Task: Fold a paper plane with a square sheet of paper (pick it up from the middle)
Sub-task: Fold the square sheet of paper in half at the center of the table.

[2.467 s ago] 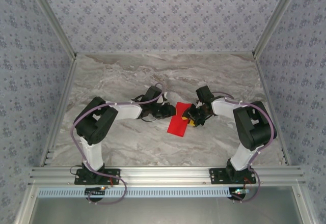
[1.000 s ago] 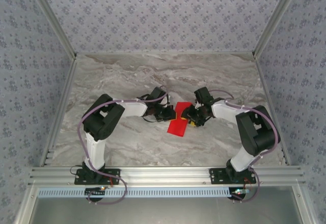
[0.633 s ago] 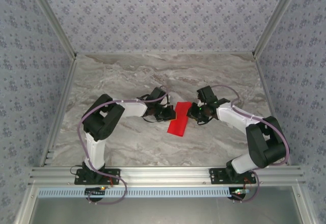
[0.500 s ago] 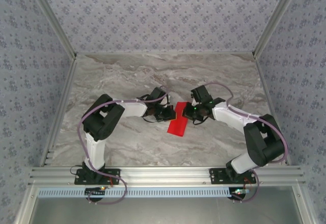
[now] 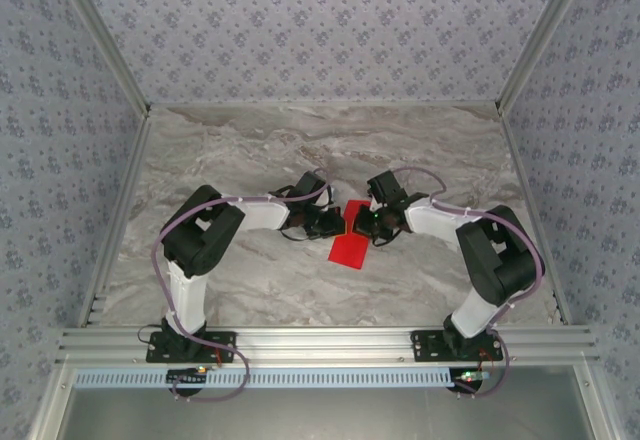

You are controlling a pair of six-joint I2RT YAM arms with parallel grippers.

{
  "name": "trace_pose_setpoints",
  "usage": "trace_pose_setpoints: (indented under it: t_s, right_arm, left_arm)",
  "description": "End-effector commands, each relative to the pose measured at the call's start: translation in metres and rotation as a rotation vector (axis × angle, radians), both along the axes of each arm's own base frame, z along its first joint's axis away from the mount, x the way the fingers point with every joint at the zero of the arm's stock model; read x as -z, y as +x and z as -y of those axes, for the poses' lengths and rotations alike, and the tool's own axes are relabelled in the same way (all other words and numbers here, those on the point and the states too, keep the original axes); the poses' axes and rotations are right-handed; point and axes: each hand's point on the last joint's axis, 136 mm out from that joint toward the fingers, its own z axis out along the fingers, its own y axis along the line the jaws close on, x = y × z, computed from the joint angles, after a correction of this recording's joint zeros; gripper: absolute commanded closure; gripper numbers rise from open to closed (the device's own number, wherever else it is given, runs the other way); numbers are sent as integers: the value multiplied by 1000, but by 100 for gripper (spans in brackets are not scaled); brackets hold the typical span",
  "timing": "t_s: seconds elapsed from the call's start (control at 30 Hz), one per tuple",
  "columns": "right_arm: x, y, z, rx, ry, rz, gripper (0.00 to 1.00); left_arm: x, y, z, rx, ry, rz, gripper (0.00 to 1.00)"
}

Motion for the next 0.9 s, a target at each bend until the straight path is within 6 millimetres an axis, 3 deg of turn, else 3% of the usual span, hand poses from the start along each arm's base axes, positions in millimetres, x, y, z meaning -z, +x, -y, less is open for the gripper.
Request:
trace_pose_setpoints:
  t_s: [0.0, 0.23, 0.5, 0.57, 0.73, 0.87]
  right_arm:
    - [14, -12, 13, -7, -17, -40, 100]
    - [28, -29, 43, 6, -45, -81, 100]
    - [16, -35, 77, 55, -36, -56, 100]
    - [3, -30, 72, 41, -5, -16, 100]
    - [-33, -16, 33, -71, 70, 109, 100]
    - [-36, -1, 12, -99, 97, 149, 100]
  left_arm:
    - [87, -46, -69, -56, 366, -181, 100]
    - [95, -52, -86, -95, 449, -209, 100]
    - [96, -53, -90, -95, 478, -216, 100]
    - [96, -53, -88, -89, 470, -215, 100]
    - [92, -50, -84, -78, 457, -203, 100]
    - [92, -50, -83, -79, 455, -204, 100]
